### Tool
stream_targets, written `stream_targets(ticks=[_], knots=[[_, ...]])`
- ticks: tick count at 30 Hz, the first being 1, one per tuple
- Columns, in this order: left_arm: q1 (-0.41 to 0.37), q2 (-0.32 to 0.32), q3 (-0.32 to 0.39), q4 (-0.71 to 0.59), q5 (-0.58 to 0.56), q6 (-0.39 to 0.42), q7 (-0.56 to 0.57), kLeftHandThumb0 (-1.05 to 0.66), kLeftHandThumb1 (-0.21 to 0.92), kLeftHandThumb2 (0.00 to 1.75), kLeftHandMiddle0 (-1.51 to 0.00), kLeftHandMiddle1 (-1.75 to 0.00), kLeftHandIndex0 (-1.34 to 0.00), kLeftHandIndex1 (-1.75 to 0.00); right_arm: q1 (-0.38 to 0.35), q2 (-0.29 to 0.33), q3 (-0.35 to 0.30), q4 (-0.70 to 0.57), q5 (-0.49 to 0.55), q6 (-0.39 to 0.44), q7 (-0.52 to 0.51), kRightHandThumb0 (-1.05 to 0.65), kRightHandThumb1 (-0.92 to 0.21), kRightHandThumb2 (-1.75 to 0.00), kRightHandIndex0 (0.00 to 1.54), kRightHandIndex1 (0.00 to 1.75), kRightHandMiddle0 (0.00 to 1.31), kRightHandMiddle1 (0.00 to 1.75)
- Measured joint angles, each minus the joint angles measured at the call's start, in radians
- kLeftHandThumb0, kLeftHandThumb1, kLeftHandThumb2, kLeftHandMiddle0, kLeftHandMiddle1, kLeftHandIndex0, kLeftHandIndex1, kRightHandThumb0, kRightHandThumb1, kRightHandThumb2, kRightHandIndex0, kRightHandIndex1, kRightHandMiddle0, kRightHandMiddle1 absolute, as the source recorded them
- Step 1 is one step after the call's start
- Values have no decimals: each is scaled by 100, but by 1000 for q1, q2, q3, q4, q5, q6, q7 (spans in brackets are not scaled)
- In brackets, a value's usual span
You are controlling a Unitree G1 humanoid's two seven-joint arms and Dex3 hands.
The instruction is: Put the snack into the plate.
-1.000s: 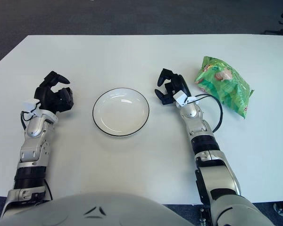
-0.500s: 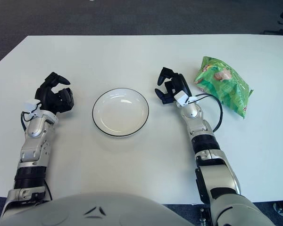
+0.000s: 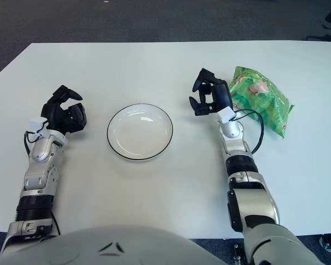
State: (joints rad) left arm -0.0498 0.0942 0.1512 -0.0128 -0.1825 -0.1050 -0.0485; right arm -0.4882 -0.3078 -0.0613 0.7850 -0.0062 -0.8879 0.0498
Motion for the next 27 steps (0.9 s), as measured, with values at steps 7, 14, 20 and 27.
stream_targets(ticks=[7,14,20,27], knots=[[1,6,0,5,-1,-10,-12,-48,31,132,-122,-175,-61,-175,31,10,-51,-88,105,1,45,-47,-34,-128,99,175,59,175],[0,7,0,5,-1,-16,-15,-47,33,130,-122,-175,-60,-175,118,19,-60,-296,114,135,45,-45,-41,-120,97,175,54,175],[-1,7,-3,4,-1,-21,-16,-47,35,128,-121,-175,-59,-175,176,4,-69,-415,84,253,43,-44,-44,-116,96,175,51,175],[-2,7,-8,4,-1,-28,-18,-47,35,127,-122,-175,-58,-175,262,-67,-96,-611,-99,378,16,-44,-45,-115,90,175,51,175]])
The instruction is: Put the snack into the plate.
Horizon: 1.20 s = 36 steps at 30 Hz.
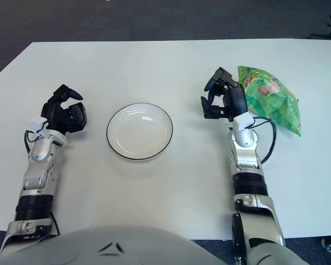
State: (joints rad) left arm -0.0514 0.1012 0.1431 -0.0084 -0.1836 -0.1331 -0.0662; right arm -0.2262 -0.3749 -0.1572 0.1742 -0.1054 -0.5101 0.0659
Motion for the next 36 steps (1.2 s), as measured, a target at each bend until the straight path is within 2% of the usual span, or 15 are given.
stream_targets(ticks=[6,9,14,20,25,31,36], knots=[[0,0,-3,0,0,-2,-2,-47,34,129,-121,-175,-59,-175,46,-77,-28,-140,-182,60,-27,-42,-50,-107,73,175,46,175],[0,1,-5,0,0,-2,-3,-47,33,130,-120,-175,-60,-175,54,-108,-42,-159,-243,73,-47,-41,-55,-101,64,175,43,175],[0,2,-7,0,1,-2,-3,-47,33,130,-120,-175,-60,-175,67,-148,-62,-176,-315,99,-74,-41,-59,-96,57,175,40,174],[0,2,-8,0,1,-2,-6,-47,34,129,-118,-175,-60,-175,79,-161,-86,-184,-324,101,-94,-41,-57,-99,43,172,41,175],[0,2,-8,1,1,-2,-8,-47,34,129,-118,-175,-59,-175,80,-169,-107,-184,-310,86,-106,-41,-55,-102,41,170,43,175],[0,2,-9,2,1,-2,-8,-47,34,129,-120,-175,-59,-175,79,-194,-127,-176,-307,70,-111,-41,-59,-96,40,170,40,174],[0,3,-10,2,1,-2,-8,-48,33,130,-120,-175,-60,-175,75,-221,-133,-143,-308,65,-119,-40,-64,-90,34,161,37,174]])
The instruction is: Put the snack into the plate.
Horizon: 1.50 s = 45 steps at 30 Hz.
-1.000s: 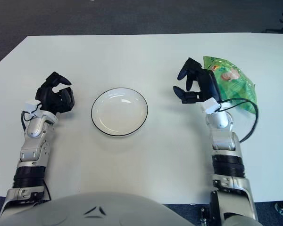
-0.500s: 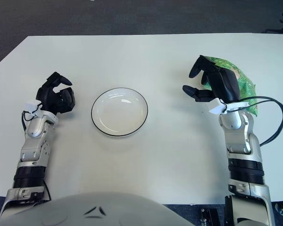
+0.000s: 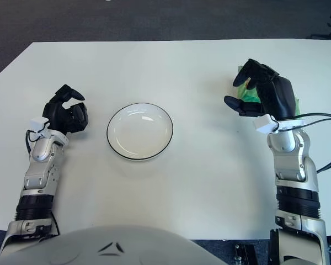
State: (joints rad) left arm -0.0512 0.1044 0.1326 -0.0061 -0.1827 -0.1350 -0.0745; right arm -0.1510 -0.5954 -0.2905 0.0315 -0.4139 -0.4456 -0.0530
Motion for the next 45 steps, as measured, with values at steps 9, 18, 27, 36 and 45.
stream_targets(ticks=[9,18,27,36,45], knots=[[0,2,-4,1,1,0,0,-47,34,129,-119,-175,-59,-175,-16,-68,-1,66,-44,-2,-30,-73,-70,-70,21,122,7,143],[0,6,-4,7,1,0,0,-47,34,129,-119,-175,-60,-175,-65,-175,43,75,-153,20,-4,-85,-86,-50,7,66,0,107],[2,10,-5,16,1,0,-4,-47,36,127,-118,-175,-58,-175,-145,-266,127,96,-296,54,18,-90,-92,-63,1,41,0,72],[2,12,-4,28,-1,0,-14,-47,35,127,-119,-175,-58,-175,-291,-323,207,235,-373,72,18,-103,-92,-83,0,4,0,37],[2,13,0,33,-1,0,-21,-47,35,127,-118,-175,-58,-175,-351,-335,248,294,-372,92,49,-105,-92,-84,0,0,0,24]])
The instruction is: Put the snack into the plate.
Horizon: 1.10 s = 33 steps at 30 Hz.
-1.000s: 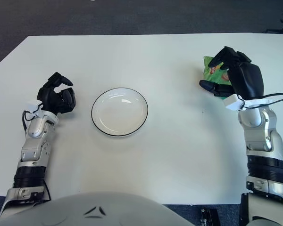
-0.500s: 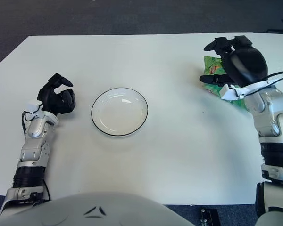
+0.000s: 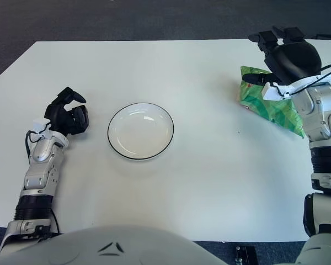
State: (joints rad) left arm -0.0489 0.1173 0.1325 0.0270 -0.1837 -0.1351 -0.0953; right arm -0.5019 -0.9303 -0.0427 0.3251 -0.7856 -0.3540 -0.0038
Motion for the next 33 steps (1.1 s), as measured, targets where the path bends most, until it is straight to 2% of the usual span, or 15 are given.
stream_targets(ticks=[4,10,17,24,28,33], knots=[[2,2,4,2,-1,0,-6,-47,35,127,-118,-175,-58,-175,-69,1,64,81,-20,-8,16,-105,-92,-84,0,0,0,22],[1,5,9,2,-4,0,-18,-47,34,129,-118,-175,-59,-175,-233,16,180,336,-67,-41,-2,-105,-92,-85,0,0,0,21],[2,6,22,8,-5,0,-24,-48,30,134,-117,-175,-63,-175,-373,40,283,572,-88,-84,-37,-105,-92,-85,0,0,0,23],[4,7,32,15,-7,0,-36,-49,28,136,-118,-175,-64,-175,-427,42,336,659,-92,-111,-31,-105,-92,-88,0,0,0,13],[6,8,39,17,-8,0,-41,-49,28,137,-118,-175,-64,-175,-427,30,337,646,-69,-126,45,-105,-92,-91,0,0,0,4],[8,10,45,22,-7,0,-42,-49,28,136,-118,-175,-64,-175,-427,12,337,636,-51,-121,151,-105,-92,-91,0,0,0,1]])
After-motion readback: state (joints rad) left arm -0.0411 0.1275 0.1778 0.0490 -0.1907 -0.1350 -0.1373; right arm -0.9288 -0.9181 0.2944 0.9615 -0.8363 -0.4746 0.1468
